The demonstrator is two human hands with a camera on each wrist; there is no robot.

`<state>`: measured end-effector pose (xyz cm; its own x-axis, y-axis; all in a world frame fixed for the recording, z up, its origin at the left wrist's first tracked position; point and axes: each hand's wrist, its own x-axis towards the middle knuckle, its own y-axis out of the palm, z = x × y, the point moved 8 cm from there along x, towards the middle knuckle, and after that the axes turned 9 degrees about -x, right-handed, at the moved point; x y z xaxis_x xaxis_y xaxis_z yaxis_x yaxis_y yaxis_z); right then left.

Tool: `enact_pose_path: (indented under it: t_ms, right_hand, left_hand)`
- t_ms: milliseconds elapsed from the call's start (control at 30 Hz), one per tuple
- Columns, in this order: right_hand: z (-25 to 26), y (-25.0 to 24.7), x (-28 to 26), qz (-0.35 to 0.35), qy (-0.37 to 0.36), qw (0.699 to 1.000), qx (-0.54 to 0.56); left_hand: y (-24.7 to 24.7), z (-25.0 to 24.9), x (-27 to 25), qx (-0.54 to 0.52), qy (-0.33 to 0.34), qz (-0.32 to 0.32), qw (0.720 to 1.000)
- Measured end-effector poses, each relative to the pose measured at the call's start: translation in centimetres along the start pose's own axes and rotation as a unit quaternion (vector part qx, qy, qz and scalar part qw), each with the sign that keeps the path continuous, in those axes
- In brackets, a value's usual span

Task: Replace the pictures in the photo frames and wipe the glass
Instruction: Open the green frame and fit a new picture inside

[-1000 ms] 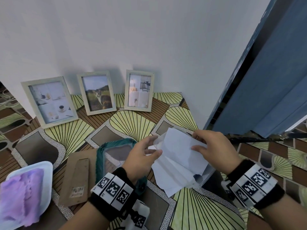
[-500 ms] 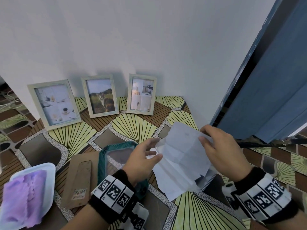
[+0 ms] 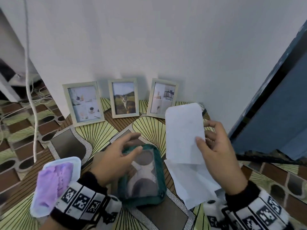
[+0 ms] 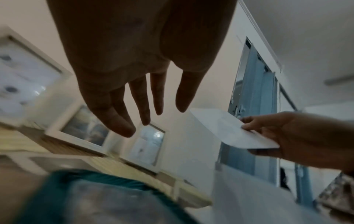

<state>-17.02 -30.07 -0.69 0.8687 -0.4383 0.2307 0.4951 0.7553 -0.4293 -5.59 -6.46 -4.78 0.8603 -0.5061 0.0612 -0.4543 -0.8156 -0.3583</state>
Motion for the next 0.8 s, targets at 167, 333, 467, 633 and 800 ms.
enact_pose_path:
  t_ms: [167, 333, 467, 633, 800]
  right_hand:
    - [-1.4, 5.7, -0.5, 0.111, 0.017, 0.992, -0.058]
    - [-2.1, 10.2, -0.6, 0.203, 0.007, 0.966, -0.162]
    - [-2.5, 12.7, -0.7, 0.262, -0.005, 0.94, -0.218]
    - [-2.5, 14.9, -0.9, 0.307, -0.015, 0.911, -0.275]
    - [-3.4, 16.0, -1.2, 0.34, 0.006, 0.866, -0.366]
  left_hand:
    - [-1.8, 3.1, -2.1, 0.274, 0.032, 0.064, 0.959]
    - [-0.8, 7.9, -4.5, 0.414, -0.065, 0.185, 0.889]
    - [-0.8, 8.5, -5.0, 0.419, -0.086, 0.207, 0.88]
    - [-1.1, 8.9, -4.9, 0.405, -0.08, 0.205, 0.888]
    - [-0.9, 9.1, -4.8, 0.418, -0.067, 0.204, 0.883]
